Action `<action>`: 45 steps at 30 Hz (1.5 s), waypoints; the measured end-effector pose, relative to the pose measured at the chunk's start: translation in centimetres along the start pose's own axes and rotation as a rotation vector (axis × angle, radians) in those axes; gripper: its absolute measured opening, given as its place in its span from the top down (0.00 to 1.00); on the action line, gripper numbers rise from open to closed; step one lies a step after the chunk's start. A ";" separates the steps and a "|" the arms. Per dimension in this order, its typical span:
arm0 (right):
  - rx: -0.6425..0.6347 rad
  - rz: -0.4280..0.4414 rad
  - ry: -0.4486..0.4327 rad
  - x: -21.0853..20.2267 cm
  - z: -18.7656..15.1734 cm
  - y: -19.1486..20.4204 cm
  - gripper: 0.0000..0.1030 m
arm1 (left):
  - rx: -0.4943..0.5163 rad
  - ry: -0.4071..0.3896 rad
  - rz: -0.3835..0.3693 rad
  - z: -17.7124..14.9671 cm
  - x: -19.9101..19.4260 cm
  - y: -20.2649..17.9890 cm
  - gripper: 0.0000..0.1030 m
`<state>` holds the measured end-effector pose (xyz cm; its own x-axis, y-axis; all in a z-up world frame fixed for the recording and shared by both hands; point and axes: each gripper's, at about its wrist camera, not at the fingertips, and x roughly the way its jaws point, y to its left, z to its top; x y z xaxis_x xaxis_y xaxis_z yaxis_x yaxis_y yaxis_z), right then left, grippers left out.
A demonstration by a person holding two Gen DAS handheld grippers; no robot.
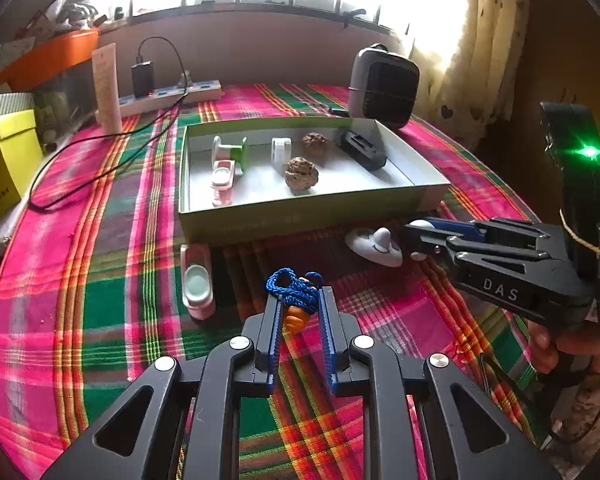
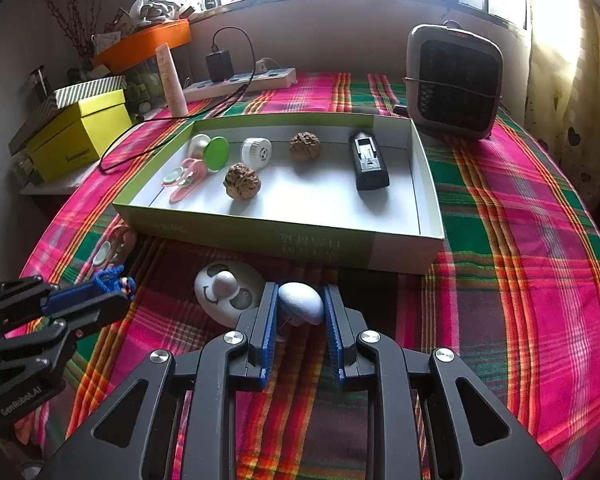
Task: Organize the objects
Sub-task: 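Carry the rope toy and white mushroom item over the tray with both grippers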
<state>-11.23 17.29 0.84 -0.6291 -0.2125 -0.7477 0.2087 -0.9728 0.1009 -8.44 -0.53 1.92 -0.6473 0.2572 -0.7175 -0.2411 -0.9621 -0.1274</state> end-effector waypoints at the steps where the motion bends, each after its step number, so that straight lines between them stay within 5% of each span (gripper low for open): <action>1: -0.001 0.000 0.000 0.0 0.0 0.0 0.77 | -0.001 0.002 -0.005 -0.1 0.0 -0.1 0.85; 45: -0.050 -0.019 -0.089 -3.7 1.0 2.1 0.77 | 0.036 -0.083 0.024 2.1 -2.1 -1.6 0.85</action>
<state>-9.22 15.97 4.53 -0.6965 -0.2038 -0.6880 0.2317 -0.9713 0.0531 -8.21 0.68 5.11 -0.7103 0.2425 -0.6608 -0.2498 -0.9645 -0.0855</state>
